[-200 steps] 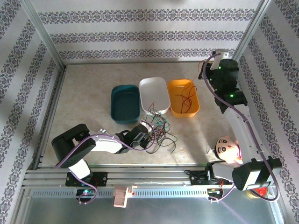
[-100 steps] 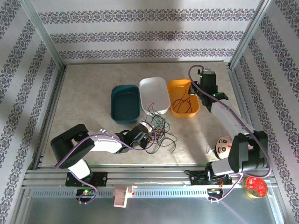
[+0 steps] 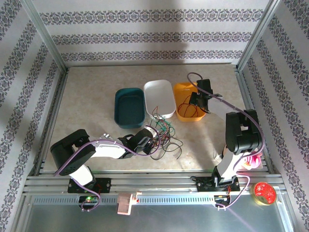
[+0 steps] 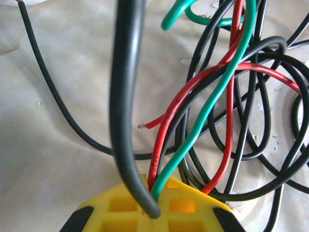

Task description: Untangle the cables

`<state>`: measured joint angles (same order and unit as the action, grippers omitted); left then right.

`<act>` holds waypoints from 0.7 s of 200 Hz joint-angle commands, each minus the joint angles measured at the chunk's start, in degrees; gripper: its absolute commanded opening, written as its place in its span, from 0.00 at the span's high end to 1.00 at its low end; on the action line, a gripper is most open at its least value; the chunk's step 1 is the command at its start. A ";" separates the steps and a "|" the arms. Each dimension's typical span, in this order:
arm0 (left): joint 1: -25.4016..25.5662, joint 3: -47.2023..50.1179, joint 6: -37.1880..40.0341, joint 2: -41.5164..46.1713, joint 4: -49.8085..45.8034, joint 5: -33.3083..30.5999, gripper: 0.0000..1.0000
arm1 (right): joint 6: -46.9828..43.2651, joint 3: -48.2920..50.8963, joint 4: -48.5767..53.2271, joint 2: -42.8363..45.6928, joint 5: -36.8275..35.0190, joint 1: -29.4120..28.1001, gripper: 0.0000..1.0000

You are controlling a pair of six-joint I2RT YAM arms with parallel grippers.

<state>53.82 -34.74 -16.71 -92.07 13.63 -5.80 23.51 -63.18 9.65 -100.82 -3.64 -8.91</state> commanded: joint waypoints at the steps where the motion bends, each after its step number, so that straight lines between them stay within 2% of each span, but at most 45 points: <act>1: -0.65 0.20 1.39 1.16 -5.36 0.10 1.00 | 1.88 -1.78 0.33 0.88 -1.65 -0.84 0.88; 16: -0.60 0.33 1.58 1.45 -5.63 -0.16 1.00 | 2.02 -1.21 0.33 2.74 -2.40 -0.93 0.65; 32: -0.65 0.39 1.76 1.46 -5.63 -0.26 1.00 | 2.17 -0.19 0.12 5.45 -4.38 -1.11 0.51; 58: -0.65 0.29 1.86 1.19 -5.21 0.02 1.00 | 2.01 1.84 -0.19 10.53 -8.24 -1.18 0.43; 91: -0.60 0.33 2.18 1.24 -4.50 0.42 1.00 | 1.35 5.66 -0.70 18.35 -10.21 -1.48 0.43; 105: -0.57 0.47 2.74 1.43 -4.22 1.11 1.00 | -0.28 7.51 -1.50 21.78 -4.96 -2.51 0.44; 140: -0.56 2.18 4.31 2.88 -1.50 2.61 1.00 | -6.52 10.20 -0.68 25.74 20.96 -9.51 0.45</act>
<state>53.82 -34.44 -14.66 -91.11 12.45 -4.97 22.09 -55.40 9.06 -76.73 -1.98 -13.50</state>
